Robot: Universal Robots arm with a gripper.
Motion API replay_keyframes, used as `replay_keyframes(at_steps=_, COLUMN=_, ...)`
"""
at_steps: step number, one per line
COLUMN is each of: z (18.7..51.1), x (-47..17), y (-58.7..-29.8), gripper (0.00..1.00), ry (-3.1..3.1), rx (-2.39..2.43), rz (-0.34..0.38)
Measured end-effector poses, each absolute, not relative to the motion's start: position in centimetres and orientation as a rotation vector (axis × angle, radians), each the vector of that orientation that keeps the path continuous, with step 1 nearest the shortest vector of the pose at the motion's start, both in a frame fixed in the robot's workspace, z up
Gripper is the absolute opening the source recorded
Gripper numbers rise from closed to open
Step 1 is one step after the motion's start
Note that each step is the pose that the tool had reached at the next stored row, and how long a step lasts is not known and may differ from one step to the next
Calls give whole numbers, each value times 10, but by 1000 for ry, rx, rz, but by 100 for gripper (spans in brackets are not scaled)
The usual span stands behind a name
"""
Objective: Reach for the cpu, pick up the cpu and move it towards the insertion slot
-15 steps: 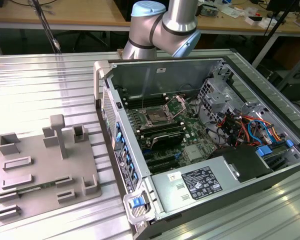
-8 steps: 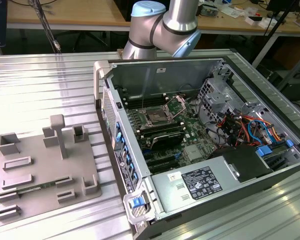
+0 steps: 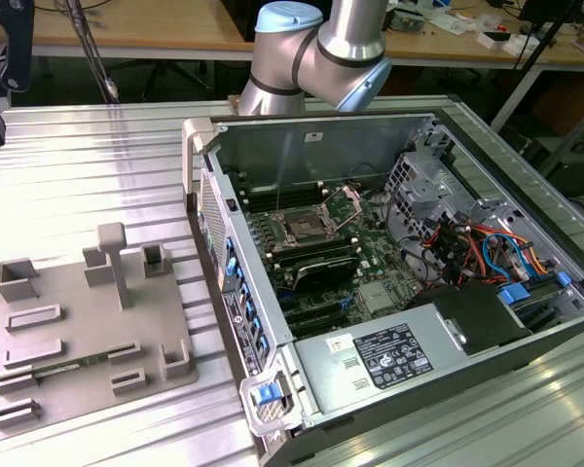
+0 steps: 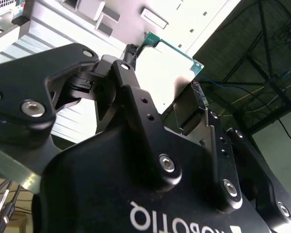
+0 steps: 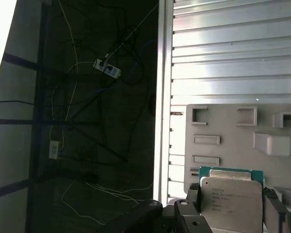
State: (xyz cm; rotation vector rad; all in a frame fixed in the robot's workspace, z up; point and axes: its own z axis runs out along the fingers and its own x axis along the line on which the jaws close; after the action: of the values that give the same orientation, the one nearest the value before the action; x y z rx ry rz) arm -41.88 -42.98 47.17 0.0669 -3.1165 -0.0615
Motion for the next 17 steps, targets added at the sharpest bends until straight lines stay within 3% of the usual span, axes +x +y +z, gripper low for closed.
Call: replay_keyframes(at_steps=17, z=471, x=-415, y=-430, gripper=55, ry=-3116, rx=67, rz=-61)
